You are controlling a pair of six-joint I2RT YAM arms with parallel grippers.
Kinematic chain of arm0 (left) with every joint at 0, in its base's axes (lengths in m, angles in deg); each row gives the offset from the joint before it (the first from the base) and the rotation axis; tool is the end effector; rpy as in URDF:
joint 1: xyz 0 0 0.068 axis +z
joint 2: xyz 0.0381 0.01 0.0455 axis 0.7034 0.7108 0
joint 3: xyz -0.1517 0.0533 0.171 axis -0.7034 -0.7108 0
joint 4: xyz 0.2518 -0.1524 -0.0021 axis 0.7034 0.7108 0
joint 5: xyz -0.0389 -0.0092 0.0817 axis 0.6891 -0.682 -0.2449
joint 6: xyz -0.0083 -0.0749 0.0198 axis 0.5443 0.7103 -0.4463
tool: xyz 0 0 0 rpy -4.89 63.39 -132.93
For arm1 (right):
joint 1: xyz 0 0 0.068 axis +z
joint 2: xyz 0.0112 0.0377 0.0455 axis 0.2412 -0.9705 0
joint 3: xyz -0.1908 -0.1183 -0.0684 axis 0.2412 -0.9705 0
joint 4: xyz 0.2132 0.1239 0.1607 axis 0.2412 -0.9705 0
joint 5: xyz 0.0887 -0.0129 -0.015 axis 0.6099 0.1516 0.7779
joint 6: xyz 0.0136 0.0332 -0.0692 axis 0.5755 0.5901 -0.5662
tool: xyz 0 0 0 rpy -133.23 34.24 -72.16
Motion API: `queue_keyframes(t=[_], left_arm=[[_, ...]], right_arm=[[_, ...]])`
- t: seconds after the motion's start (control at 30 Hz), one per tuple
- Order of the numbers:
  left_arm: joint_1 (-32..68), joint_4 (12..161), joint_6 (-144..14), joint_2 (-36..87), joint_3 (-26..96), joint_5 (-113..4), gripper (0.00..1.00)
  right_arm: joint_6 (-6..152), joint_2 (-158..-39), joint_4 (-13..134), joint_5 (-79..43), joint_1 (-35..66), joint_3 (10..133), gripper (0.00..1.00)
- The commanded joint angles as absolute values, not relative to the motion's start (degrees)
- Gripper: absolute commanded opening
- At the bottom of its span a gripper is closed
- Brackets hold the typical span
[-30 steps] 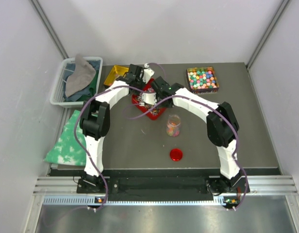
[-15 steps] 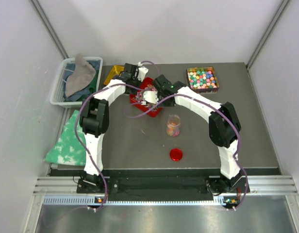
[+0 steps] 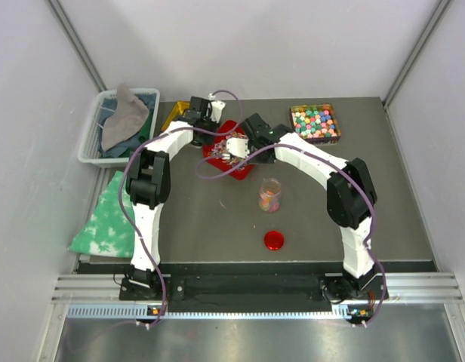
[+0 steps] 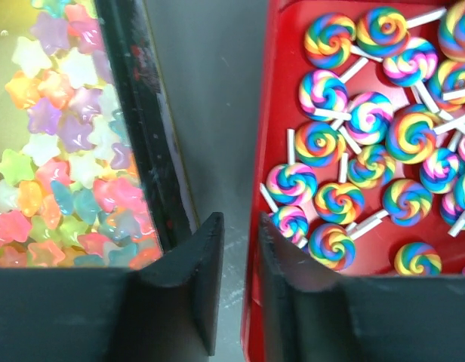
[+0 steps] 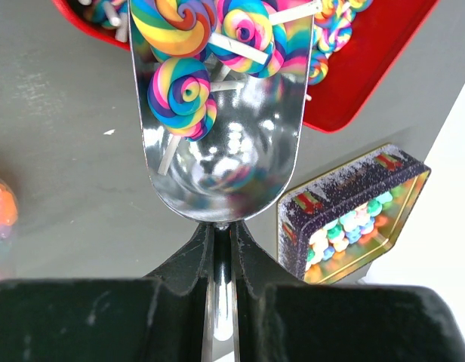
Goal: Pack the candies
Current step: Scoop the fake candies from the storage box.
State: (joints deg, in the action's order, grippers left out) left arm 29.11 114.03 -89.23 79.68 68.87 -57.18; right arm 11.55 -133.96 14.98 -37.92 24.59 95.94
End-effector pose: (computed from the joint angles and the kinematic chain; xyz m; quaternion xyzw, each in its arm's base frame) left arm 0.5136 -0.1498 0.1255 0.2444 0.9034 -0.0531 0.3484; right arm 0.3763 0.2819 0.1728 -0.6836 0.6812 -0.1360 0.2239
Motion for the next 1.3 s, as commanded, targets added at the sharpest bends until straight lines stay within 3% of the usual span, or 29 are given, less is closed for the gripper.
queue_keyframes(t=[0.0,0.17,0.3,0.7,1.27], left_arm=[[29.94,111.74,-86.84,80.26,71.35,-55.13,0.41],[29.94,111.39,-86.67,79.91,70.91,-54.42,0.72],[30.11,111.12,-85.45,79.04,70.74,-53.63,0.84],[30.29,112.09,-81.66,75.87,74.16,-47.65,0.92],[30.46,115.78,-80.08,69.28,73.64,-45.46,0.99]], right_arm=[[13.18,-129.73,17.31,-37.13,23.57,99.06,0.0],[14.49,-129.91,17.84,-37.49,23.04,99.23,0.0],[16.25,-129.82,18.81,-37.31,22.08,99.76,0.0],[23.11,-127.45,19.25,-31.87,17.69,99.94,0.0],[34.44,-115.15,20.83,-15.35,10.92,88.69,0.0]])
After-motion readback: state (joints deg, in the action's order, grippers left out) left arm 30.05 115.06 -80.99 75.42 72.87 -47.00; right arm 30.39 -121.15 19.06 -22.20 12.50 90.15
